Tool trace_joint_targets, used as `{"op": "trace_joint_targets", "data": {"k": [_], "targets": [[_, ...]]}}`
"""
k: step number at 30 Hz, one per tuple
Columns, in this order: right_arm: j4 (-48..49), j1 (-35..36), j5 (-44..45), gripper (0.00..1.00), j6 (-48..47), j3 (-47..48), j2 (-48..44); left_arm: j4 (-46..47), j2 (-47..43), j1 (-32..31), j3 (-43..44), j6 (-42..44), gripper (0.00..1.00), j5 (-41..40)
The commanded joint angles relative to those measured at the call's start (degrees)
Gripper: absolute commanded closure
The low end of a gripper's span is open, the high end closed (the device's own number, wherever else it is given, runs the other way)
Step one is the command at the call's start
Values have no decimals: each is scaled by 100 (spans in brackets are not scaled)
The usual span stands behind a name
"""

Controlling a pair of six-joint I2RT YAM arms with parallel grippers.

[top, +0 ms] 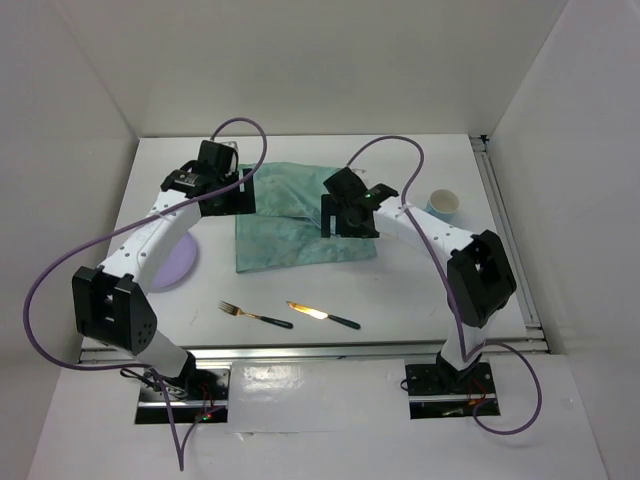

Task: Set the dinner table for one person

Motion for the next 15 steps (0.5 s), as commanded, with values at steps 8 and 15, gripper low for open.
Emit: {"op": "trace_joint_targets", "data": {"k": [8, 15], "targets": [[158, 247, 71, 0, 277, -298, -463, 78, 127, 318, -638, -698, 13, -170], [684, 247, -263, 0, 330, -1501, -1526, 245, 303, 572, -1236, -883, 10, 209]]}}
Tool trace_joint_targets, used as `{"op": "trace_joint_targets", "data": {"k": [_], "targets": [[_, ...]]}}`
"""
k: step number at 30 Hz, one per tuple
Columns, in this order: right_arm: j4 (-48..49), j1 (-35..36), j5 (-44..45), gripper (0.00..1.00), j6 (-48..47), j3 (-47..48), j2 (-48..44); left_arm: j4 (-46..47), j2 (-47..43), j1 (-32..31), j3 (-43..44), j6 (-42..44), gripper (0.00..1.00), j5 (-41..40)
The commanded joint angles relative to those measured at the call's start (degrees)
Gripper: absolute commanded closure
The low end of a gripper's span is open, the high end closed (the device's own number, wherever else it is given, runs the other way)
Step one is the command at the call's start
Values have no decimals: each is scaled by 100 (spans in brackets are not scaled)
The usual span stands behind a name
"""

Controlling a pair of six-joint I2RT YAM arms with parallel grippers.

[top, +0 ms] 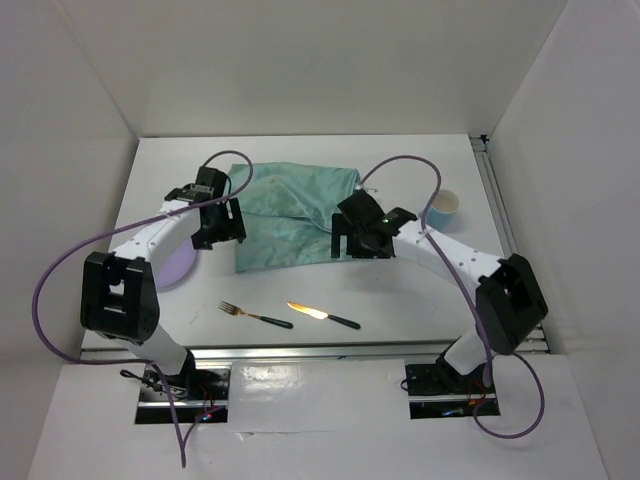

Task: Set the dinner table for one person

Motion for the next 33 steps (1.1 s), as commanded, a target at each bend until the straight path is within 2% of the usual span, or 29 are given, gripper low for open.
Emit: {"op": "trace_joint_targets", "data": {"k": [1, 4, 7, 8, 10, 11, 13, 15, 16, 17, 19, 22, 23, 25, 26, 27, 28, 29, 30, 31, 32, 33], "targets": [[599, 55, -291, 0, 127, -610, -849, 191, 141, 136, -139, -184, 10, 310], [715, 55, -416, 0, 127, -858, -1070, 366, 396, 136, -210, -184, 10, 661], [566, 55, -416, 0, 179, -859, -1071, 647, 756, 136, -324, -262, 15, 960], [565, 55, -416, 0, 232, -859, -1071, 718, 931, 136, -325, -324, 21, 1057], [434, 55, -355, 0, 232, -806, -1071, 1016, 985, 136, -412, -429, 27, 1304], [364, 55, -354, 0, 232, -745, -1071, 1017, 1072, 136, -413, -491, 33, 1304], [363, 55, -301, 0, 232, -744, -1071, 1105, 1292, 66, -413, -544, 55, 1365], [293, 55, -223, 0, 284, -692, -1193, 1105, 1442, -118, -360, -605, 80, 1365], [293, 55, -222, 0, 285, -692, -1194, 1105, 1555, -188, -360, -701, 100, 1304], [241, 55, -153, 0, 285, -692, -1281, 1105, 1557, -398, -360, -755, 100, 1356], [171, 55, -55, 0, 285, -692, -1352, 1105, 1618, -714, -290, -868, 100, 1409], [108, 55, 138, 0, 338, -692, -1457, 1053, 1802, -1584, 69, -1132, 100, 1620], [56, -6, 199, 0, 338, -692, -1458, 939, 1890, -1995, 471, -1194, 100, 1672], [-15, -103, 200, 0, 338, -692, -1458, 380, 2145, -2297, 991, -1195, 93, 1594], [-180, -104, 313, 0, 390, -692, -1510, 167, 2145, -2455, 1516, -1055, 83, 1411], [-243, -156, 366, 0, 443, -692, -1510, -35, 2198, -2456, 1747, -976, 69, 1296], [-243, -156, 367, 0, 443, -770, -1606, -229, 2111, -2456, 1941, -897, 39, 1208], [-243, -156, 367, 0, 443, -823, -1677, -535, 2041, -2456, 2273, -739, 25, 989], [-243, -156, 367, 0, 443, -945, -1851, -686, 1953, -2352, 2407, -677, 15, 865], [-243, -156, 367, 0, 443, -1007, -1940, -818, 1865, -2255, 2513, -615, 10, 751], [-243, -156, 367, 0, 513, -1086, -2028, -1037, 1681, -2132, 2584, -615, 9, 559], [-78, -156, 288, 0, 513, -1279, -2212, -1109, 1601, -1818, 2584, -562, 14, 504]]}}
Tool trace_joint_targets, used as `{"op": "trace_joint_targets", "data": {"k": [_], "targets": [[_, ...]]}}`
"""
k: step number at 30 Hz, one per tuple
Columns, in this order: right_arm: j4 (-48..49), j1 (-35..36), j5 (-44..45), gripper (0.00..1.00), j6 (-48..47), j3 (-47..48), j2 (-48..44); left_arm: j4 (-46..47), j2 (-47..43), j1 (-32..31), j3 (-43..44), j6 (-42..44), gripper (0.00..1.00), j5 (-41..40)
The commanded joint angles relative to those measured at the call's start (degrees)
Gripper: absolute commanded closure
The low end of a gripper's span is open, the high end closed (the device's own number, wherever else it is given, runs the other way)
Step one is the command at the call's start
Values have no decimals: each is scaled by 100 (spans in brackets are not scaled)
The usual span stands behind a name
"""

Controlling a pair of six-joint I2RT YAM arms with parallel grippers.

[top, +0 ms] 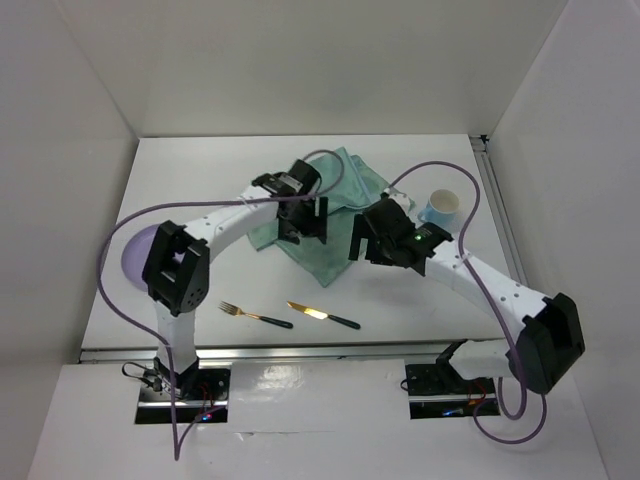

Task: Set the dinner table for one person

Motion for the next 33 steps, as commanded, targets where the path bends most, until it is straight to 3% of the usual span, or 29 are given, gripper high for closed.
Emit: {"op": "trace_joint_targets", "data": {"k": [1, 3, 5, 6, 7, 11, 18, 23, 29, 31, 32, 33], "targets": [[63, -17, -61, 0, 146, -384, -594, -867, -587, 860, 202, 199, 18, -615], [309, -17, -273, 0, 76, -638, -656, -867, -789, 1446, -217, 147, 30, -563], [538, -17, -721, 4, 15, -762, -604, -683, -843, 1826, -605, 93, 31, -379], [687, -17, -896, 6, -64, -815, -534, -587, -912, 2002, -781, 93, 29, -160], [984, 184, -1037, 9, -65, -868, -341, -386, -913, 2335, -1105, 32, 20, -36], [1145, 852, -602, 17, -258, -370, 669, -112, -721, 2821, -1450, 32, 11, 562], [1444, 1065, -309, 40, -1329, 774, 2471, 293, -184, 2848, -1512, 32, 11, 1169], [1514, 1065, -309, 40, -1576, 1162, 3201, 556, 158, 2848, -1390, -143, 14, 1274], [1699, 1065, -309, 40, -1576, 1162, 3396, 486, 581, 2673, -941, -144, 17, 1107], [1699, 1065, -248, 43, -1489, 1162, 3545, 486, 678, 2611, -871, -196, 24, 1107], [1699, 1065, -248, 50, -1384, 1162, 3632, 417, 765, 2610, -723, -197, 28, 1047], [1647, 1065, -126, 53, -1331, 1162, 3703, 416, 844, 2550, -660, -197, 41, 1046]]}}
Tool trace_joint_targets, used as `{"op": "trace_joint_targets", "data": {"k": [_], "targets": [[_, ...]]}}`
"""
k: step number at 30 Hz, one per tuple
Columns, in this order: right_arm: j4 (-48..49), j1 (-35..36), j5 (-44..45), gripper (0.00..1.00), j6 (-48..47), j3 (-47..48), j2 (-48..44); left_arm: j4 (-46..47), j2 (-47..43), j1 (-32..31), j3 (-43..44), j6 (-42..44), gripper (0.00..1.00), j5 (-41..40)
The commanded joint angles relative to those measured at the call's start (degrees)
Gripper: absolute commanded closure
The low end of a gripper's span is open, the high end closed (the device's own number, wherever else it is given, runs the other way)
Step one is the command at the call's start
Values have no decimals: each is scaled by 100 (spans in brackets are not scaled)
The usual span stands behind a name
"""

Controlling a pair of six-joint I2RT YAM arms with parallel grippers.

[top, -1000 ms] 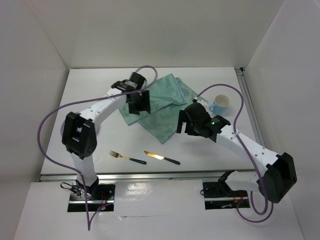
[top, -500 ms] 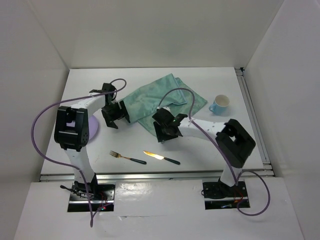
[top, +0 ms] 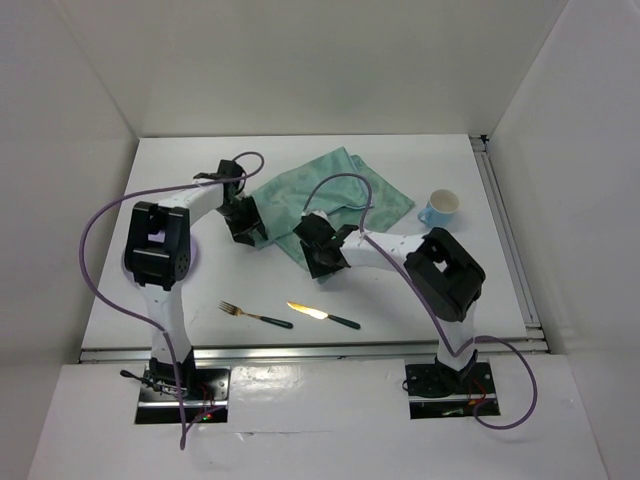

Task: Set the dinner table for one person

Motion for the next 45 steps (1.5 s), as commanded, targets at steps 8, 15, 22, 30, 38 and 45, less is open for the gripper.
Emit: {"op": "trace_joint_targets", "data": {"k": [8, 15, 22, 30, 38, 45], "targets": [[-147, -6, 432, 57, 485, 119, 7, -199, 170, -192, 436, -68, 100, -306], [-332, 46, 650, 100, 485, -153, -398, -647, -420, -192, 743, -6, 100, -306], [-545, -576, 1249, 100, -58, -294, -1057, -920, -763, 184, 1927, -120, 100, 351], [-640, -2203, 1020, 100, -1272, 2482, -829, -500, -103, 1503, 3690, -1095, 100, 2610], [44, -1950, 625, 100, -596, -374, -2478, 1065, -2446, 2611, -1238, -1465, 58, 2867], [-209, -1510, 625, 37, -103, -1420, -3122, 540, -2802, 2463, -1069, -439, 10, 2209]]}}
